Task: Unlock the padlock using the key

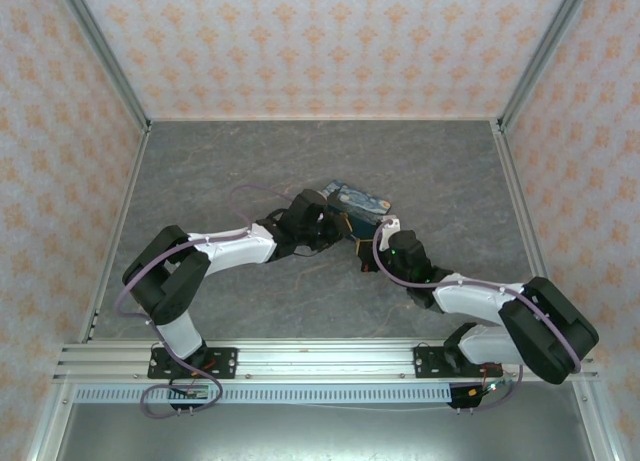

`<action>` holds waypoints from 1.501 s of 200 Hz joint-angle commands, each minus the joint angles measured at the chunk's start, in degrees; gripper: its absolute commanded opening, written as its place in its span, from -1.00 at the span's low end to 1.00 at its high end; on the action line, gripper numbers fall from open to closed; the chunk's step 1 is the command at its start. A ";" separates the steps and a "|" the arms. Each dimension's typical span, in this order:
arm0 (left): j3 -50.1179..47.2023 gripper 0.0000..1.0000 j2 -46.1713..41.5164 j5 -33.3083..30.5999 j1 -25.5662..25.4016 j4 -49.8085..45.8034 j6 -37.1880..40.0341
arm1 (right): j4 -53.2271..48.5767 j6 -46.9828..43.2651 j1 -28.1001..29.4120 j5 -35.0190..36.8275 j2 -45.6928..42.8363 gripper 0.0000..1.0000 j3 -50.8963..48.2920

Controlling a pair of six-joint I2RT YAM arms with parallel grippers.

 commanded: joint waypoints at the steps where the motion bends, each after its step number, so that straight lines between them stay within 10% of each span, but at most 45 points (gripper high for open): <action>1: 1.86 -0.82 -2.33 0.22 -0.51 -0.06 -0.33 | 2.78 0.30 0.34 1.24 0.96 -1.00 1.76; 300: 2.18 -0.83 -0.56 0.94 -1.74 -0.39 -2.52 | 19.55 0.04 0.49 -0.72 6.87 -1.00 3.37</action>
